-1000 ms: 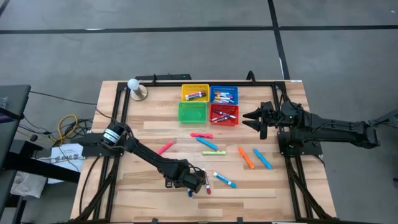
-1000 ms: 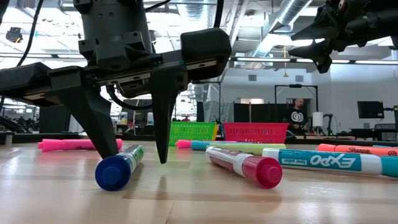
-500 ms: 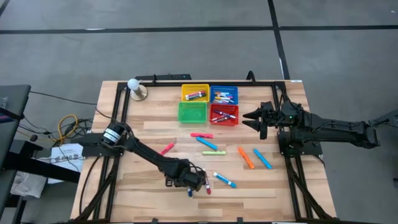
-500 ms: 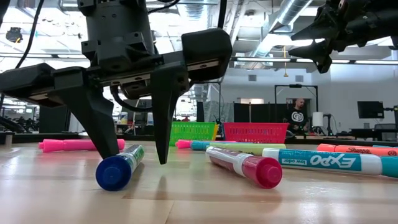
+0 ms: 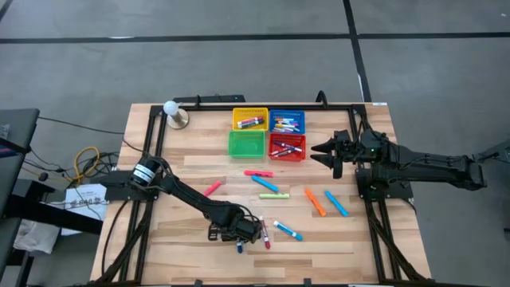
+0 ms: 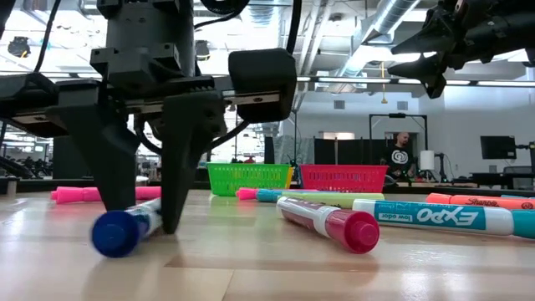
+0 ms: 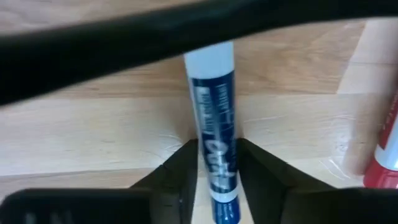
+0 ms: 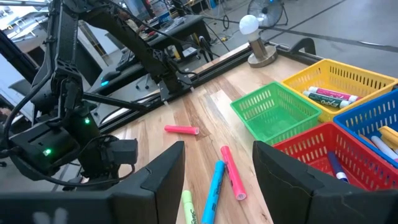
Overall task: Pick & Place Markers
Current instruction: Put the large dark blue marker pen into the yellow bin
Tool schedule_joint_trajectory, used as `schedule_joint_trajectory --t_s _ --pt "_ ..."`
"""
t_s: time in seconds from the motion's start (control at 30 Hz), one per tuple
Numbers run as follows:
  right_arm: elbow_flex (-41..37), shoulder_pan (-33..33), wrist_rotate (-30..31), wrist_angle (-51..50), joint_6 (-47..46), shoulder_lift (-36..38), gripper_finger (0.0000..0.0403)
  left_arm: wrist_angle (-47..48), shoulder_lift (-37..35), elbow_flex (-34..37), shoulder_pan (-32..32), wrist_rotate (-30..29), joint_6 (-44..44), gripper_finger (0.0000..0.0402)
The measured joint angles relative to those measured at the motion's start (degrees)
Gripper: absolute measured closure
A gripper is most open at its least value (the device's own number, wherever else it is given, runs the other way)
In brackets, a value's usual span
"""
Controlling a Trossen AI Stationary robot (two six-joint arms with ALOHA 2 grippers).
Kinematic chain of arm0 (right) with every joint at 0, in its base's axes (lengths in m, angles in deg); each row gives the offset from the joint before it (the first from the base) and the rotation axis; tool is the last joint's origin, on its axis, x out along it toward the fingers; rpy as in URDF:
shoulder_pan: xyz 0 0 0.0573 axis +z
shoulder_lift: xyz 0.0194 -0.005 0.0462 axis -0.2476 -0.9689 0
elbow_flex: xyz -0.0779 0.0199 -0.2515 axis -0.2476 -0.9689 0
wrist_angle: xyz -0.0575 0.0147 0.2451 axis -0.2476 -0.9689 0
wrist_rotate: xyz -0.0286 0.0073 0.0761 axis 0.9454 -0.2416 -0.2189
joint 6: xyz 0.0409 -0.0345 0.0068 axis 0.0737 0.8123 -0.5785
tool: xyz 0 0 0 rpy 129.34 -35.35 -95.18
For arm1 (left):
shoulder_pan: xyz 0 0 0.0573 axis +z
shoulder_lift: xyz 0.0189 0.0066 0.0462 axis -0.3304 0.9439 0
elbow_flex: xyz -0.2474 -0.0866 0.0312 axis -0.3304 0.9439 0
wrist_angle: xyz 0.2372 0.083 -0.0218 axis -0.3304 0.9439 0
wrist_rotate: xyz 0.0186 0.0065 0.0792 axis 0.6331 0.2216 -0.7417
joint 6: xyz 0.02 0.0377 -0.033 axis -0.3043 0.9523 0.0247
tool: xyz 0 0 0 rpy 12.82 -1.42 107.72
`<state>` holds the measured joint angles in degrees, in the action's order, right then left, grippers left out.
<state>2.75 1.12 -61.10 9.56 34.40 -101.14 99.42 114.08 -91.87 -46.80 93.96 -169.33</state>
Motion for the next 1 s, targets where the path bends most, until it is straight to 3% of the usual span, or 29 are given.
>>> schedule_joint_trajectory --t_s 0.2,0.57,1.0 --pt "0.0 0.0 0.0 0.0 0.0 0.0 0.0225 -0.3 -0.2 0.7 0.0 0.0 0.0 0.0336" --pt "0.0 0.0 0.0 0.0 0.1 0.0 0.0225 -0.3 -0.9 0.9 0.0 -0.1 2.8 0.0327" --pt "0.0 0.0 0.1 0.0 1.5 0.0 0.0225 2.3 -15.1 1.3 1.6 -6.3 9.9 0.0329"
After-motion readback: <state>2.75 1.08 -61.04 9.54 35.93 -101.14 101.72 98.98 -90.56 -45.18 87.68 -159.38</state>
